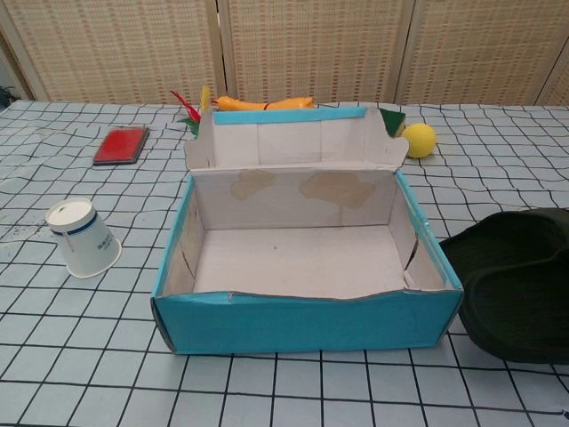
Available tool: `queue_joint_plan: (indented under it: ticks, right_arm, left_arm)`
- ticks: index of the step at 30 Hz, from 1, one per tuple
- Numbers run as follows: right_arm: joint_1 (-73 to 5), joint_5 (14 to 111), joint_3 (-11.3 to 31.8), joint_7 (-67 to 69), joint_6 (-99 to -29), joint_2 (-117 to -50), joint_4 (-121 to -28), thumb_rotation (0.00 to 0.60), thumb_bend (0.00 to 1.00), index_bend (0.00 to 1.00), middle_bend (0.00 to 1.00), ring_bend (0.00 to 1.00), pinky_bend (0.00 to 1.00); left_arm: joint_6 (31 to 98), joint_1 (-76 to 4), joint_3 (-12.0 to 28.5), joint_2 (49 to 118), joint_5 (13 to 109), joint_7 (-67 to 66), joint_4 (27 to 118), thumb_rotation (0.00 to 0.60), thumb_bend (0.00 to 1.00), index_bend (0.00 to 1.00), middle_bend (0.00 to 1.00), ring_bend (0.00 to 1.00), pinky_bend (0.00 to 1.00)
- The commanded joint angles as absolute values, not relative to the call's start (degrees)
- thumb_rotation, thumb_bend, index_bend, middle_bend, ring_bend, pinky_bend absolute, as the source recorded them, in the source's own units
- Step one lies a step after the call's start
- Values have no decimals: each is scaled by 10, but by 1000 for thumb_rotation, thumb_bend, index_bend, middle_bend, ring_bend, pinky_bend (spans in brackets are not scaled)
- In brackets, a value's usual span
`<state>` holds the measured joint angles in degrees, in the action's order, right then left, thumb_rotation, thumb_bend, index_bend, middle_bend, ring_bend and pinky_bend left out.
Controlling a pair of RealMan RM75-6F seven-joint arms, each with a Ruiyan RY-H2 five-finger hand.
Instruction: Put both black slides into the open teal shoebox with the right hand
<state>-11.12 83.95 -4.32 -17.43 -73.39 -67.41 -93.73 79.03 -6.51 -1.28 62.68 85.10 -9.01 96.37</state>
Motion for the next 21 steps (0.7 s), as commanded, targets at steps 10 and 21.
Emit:
queue_joint_plan:
  ticks: [10, 21]
  right_arm:
    - [-68, 924, -32, -167, -856, -575, -1050, 600, 51, 696, 540, 424, 510]
    - [-117, 921, 7, -248, -800, -559, -1178, 600, 51, 707, 553, 436, 521]
  left_arm:
    - [791, -65, -13, 626, 851, -92, 966, 600, 368, 171, 40, 151, 409]
    - [803, -62, -13, 617, 865, -71, 971, 600, 367, 174, 40, 152, 409]
